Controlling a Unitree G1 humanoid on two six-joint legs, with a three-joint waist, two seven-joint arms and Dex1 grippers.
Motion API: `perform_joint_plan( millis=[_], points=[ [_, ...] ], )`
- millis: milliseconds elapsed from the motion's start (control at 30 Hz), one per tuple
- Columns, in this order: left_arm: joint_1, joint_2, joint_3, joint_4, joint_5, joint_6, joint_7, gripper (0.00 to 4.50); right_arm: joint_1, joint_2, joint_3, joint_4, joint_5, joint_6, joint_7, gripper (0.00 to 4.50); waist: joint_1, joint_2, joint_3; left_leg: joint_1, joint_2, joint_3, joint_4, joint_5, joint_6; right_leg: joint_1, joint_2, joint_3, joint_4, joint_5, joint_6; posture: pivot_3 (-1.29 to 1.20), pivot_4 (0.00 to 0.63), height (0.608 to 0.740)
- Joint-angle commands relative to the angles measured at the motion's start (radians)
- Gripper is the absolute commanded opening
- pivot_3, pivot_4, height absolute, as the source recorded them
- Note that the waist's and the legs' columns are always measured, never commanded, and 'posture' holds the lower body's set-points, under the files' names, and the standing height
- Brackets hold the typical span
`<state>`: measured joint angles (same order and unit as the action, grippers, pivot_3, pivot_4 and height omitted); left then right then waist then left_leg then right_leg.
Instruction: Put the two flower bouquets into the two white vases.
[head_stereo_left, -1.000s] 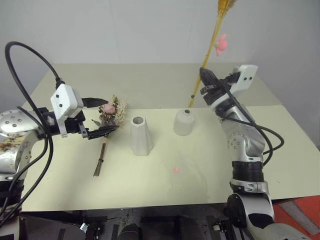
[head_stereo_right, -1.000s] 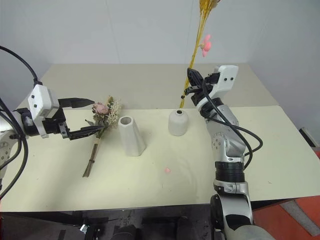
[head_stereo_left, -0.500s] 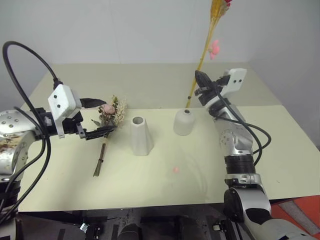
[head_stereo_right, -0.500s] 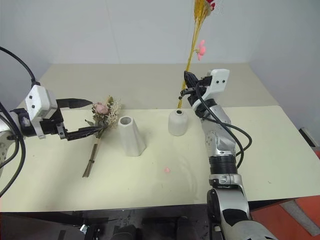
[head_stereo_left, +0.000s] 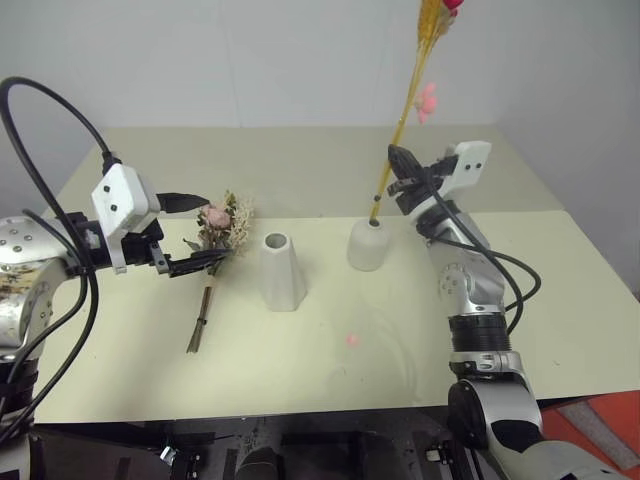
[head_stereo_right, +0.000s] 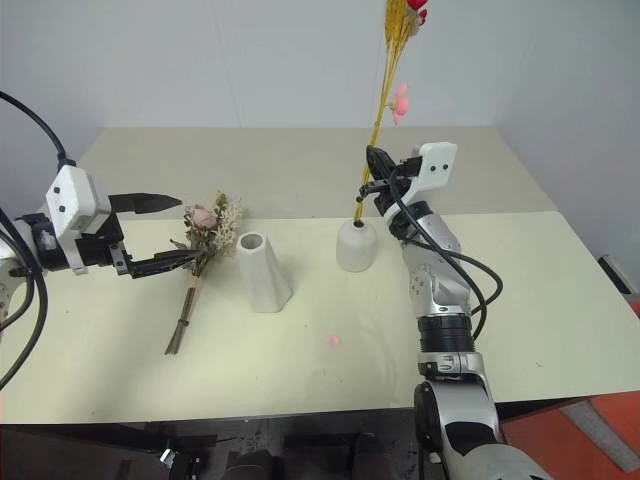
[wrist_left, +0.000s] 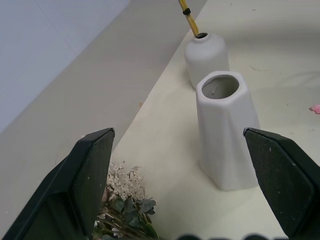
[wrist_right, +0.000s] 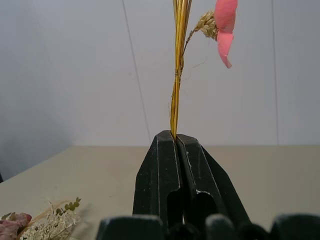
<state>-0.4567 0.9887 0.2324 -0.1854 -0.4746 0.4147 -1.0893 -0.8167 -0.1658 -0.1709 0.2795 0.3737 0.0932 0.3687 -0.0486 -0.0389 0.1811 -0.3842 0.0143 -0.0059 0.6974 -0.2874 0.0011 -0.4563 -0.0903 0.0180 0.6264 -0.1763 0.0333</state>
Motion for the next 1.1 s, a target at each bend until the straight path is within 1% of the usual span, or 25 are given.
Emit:
perform_joint_plan(
  millis=[33, 333, 867, 1100],
  points=[
    [-0.026, 0.005, 0.004, -0.011, -0.003, -0.015, 0.000, 4.50, 0.005, -0.008, -0.002, -0.071, 0.000, -0.011, -0.001, 0.03, 0.000, 0.000, 0.000, 0.000, 0.000, 0.000, 0.000, 0.000, 0.000, 0.000, 0.000, 0.000, 0.000, 0.000, 0.000, 0.00, 0.150, 0.740],
    [-0.036, 0.002, -0.004, -0.005, -0.001, -0.019, 0.002, 4.50, 0.034, -0.008, 0.006, -0.080, -0.010, -0.008, -0.008, 0.03, 0.000, 0.000, 0.000, 0.000, 0.000, 0.000, 0.000, 0.000, 0.000, 0.000, 0.000, 0.000, 0.000, 0.000, 0.000, 0.00, 0.150, 0.740],
    [-0.030, -0.001, 0.000, -0.015, -0.002, -0.019, 0.007, 4.50, -0.004, -0.029, -0.009, -0.011, -0.025, -0.039, 0.004, 0.03, 0.000, 0.000, 0.000, 0.000, 0.000, 0.000, 0.000, 0.000, 0.000, 0.000, 0.000, 0.000, 0.000, 0.000, 0.000, 0.00, 0.150, 0.740],
    [-0.032, -0.006, -0.004, -0.013, 0.002, -0.023, 0.008, 4.50, 0.008, -0.014, 0.006, -0.012, -0.033, -0.038, 0.007, 0.03, 0.000, 0.000, 0.000, 0.000, 0.000, 0.000, 0.000, 0.000, 0.000, 0.000, 0.000, 0.000, 0.000, 0.000, 0.000, 0.00, 0.150, 0.740]
  ],
)
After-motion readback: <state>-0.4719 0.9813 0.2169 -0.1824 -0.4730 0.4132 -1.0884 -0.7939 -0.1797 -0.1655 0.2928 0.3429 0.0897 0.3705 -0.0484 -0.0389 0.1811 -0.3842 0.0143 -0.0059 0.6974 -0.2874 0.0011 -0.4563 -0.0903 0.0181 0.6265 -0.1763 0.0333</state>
